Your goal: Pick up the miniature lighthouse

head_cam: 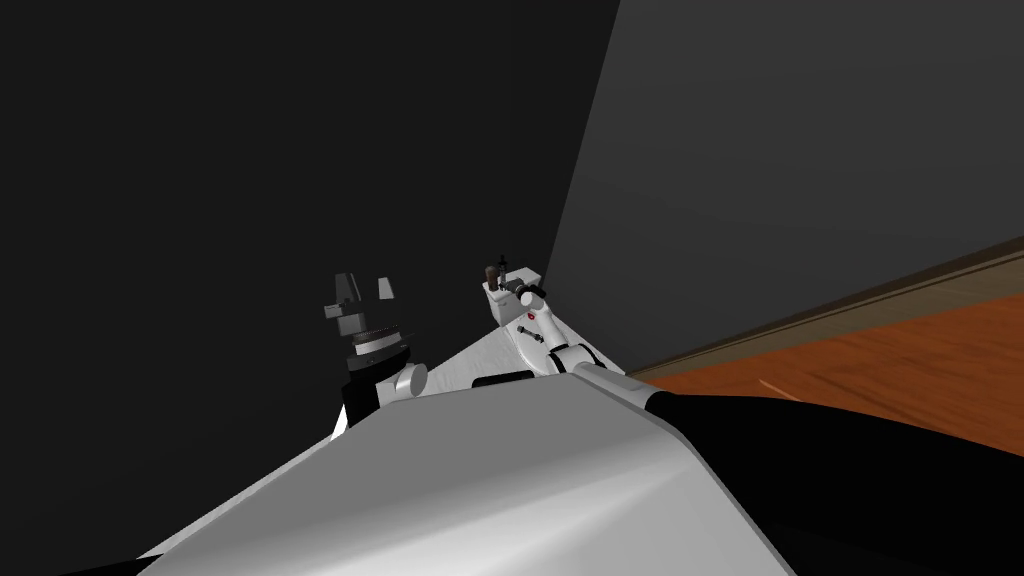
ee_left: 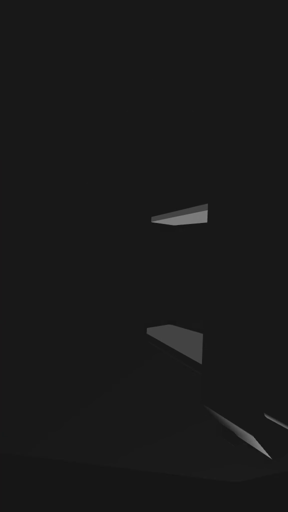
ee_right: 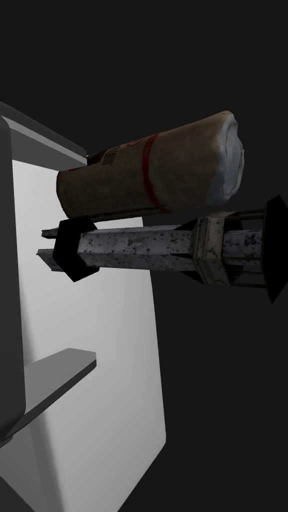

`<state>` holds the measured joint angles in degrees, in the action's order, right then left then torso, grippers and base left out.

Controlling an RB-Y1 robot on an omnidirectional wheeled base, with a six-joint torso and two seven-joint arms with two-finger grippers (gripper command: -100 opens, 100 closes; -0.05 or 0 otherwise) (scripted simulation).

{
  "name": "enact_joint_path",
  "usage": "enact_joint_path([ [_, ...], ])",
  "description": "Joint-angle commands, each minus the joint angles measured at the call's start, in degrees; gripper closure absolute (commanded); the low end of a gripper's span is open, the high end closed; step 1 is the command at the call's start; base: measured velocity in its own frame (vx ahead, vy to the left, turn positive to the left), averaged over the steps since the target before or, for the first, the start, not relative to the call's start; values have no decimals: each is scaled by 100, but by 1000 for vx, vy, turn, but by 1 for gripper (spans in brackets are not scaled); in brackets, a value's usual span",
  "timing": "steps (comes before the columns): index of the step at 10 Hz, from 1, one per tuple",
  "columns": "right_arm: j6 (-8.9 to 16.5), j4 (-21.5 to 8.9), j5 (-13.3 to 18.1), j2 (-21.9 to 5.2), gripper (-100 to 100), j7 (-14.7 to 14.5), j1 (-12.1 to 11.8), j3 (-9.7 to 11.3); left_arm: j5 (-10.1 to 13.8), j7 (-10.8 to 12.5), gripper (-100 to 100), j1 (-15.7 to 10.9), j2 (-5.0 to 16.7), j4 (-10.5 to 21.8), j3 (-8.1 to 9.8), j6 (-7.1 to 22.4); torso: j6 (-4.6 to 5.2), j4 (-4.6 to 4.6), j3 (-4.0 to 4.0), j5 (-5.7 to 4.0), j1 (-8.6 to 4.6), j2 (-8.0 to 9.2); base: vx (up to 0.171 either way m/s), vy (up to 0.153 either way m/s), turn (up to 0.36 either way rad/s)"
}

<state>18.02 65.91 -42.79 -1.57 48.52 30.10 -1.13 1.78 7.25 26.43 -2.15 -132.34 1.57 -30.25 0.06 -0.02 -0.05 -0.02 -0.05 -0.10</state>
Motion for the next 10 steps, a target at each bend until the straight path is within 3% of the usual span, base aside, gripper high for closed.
enact_joint_path([
  [1,-1,-1,-2,-1,-100,-1,0,1,0,0,0,0,0,0,0,0,0,0,0,0,0,0,0,0,0],
  [5,-1,-1,-2,-1,-100,-1,0,1,0,0,0,0,0,0,0,0,0,1,2,-1,-4,4,-4,-4,13],
  [10,-76,-186,-244,-525,-100,-62,-174,23,0,0,0,0,0,0,0,0,1,3,7,-2,-10,12,-22,-8,-9],
])
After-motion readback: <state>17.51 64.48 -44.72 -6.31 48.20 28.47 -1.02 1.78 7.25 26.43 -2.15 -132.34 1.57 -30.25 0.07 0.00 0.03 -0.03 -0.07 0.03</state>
